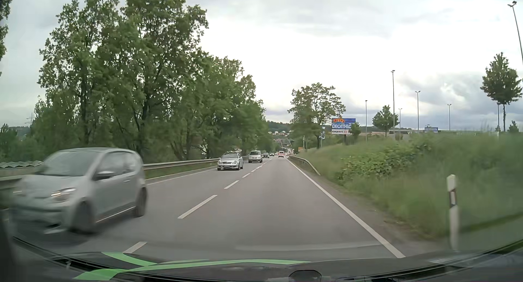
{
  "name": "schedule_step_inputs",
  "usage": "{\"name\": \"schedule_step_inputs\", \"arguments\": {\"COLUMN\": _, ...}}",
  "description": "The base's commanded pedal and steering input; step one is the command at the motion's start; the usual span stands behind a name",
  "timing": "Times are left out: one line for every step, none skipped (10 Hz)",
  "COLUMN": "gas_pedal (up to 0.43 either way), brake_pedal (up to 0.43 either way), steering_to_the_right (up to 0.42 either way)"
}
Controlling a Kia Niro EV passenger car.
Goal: Follow the waypoints while adhering to traffic rules and regulations
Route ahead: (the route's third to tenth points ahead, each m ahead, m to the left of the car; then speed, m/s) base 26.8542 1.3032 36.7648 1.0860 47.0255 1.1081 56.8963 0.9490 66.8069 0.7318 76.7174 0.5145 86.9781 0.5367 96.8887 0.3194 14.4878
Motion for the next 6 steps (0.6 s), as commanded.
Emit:
{"name": "schedule_step_inputs", "arguments": {"gas_pedal": 0.039, "brake_pedal": 0.0, "steering_to_the_right": -0.007}}
{"name": "schedule_step_inputs", "arguments": {"gas_pedal": 0.039, "brake_pedal": 0.0, "steering_to_the_right": -0.006}}
{"name": "schedule_step_inputs", "arguments": {"gas_pedal": 0.039, "brake_pedal": 0.0, "steering_to_the_right": -0.006}}
{"name": "schedule_step_inputs", "arguments": {"gas_pedal": 0.039, "brake_pedal": 0.0, "steering_to_the_right": -0.005}}
{"name": "schedule_step_inputs", "arguments": {"gas_pedal": 0.039, "brake_pedal": 0.0, "steering_to_the_right": -0.003}}
{"name": "schedule_step_inputs", "arguments": {"gas_pedal": 0.039, "brake_pedal": 0.0, "steering_to_the_right": -0.001}}
